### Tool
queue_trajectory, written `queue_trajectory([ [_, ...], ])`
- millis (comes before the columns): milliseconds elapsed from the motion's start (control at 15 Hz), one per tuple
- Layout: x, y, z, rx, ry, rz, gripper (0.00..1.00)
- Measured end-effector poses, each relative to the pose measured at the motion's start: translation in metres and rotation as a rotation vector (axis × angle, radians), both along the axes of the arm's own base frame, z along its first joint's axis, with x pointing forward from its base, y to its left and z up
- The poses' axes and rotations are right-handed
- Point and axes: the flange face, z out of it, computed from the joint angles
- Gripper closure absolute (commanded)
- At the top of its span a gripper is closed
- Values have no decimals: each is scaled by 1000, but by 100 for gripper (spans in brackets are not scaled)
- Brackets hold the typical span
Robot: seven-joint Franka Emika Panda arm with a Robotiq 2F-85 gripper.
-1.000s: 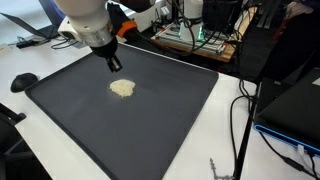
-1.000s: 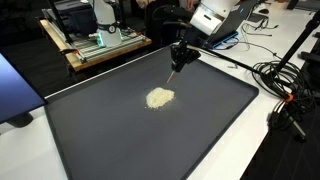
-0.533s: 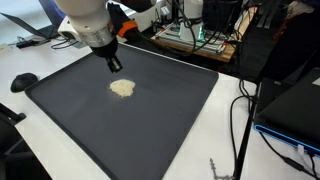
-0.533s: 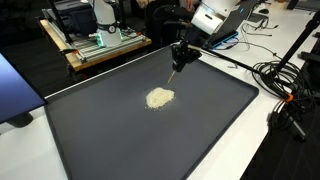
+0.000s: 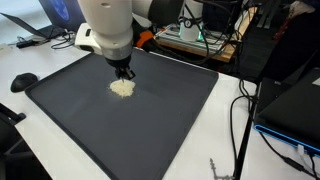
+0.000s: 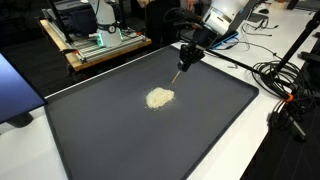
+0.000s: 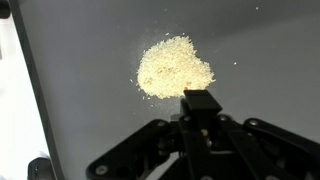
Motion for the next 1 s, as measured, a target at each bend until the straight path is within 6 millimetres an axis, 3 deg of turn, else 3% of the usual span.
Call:
queue_trajectory([
  [667, -10, 60, -45, -162, 40, 195, 97],
  [1000, -12, 75, -56, -179, 57, 250, 97],
])
